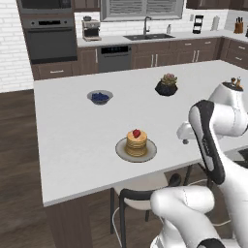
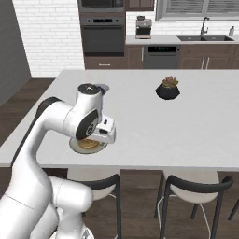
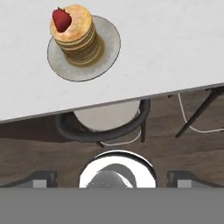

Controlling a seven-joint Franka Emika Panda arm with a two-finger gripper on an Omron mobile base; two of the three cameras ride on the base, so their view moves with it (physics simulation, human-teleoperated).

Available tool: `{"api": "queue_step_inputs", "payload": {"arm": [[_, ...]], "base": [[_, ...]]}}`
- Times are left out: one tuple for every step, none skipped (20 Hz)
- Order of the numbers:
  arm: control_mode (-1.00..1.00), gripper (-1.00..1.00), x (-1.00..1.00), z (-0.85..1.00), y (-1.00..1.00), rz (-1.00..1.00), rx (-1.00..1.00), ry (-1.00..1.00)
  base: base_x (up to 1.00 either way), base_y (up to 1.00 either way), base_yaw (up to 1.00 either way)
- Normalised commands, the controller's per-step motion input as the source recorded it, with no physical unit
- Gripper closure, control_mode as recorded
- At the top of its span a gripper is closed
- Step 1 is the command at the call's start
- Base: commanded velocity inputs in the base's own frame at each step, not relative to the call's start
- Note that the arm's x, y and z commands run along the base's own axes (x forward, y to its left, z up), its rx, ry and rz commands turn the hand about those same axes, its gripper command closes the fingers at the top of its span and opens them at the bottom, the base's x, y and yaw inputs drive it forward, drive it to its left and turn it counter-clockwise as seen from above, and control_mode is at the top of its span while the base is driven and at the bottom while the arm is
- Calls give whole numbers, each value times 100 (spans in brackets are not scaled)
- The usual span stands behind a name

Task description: Take the strawberry from the fridge and place it on top of the pancake, located on the dining counter.

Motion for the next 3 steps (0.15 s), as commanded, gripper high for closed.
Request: {"api": "queue_step_inputs", "payload": {"arm": [[-100,-100,-100,0,-19,-4,0,0],[-100,-100,-100,0,-16,-4,0,0],[-100,-100,-100,0,-10,-4,0,-1]], "base": [[0,0,0],[0,0,0],[0,0,0]]}}
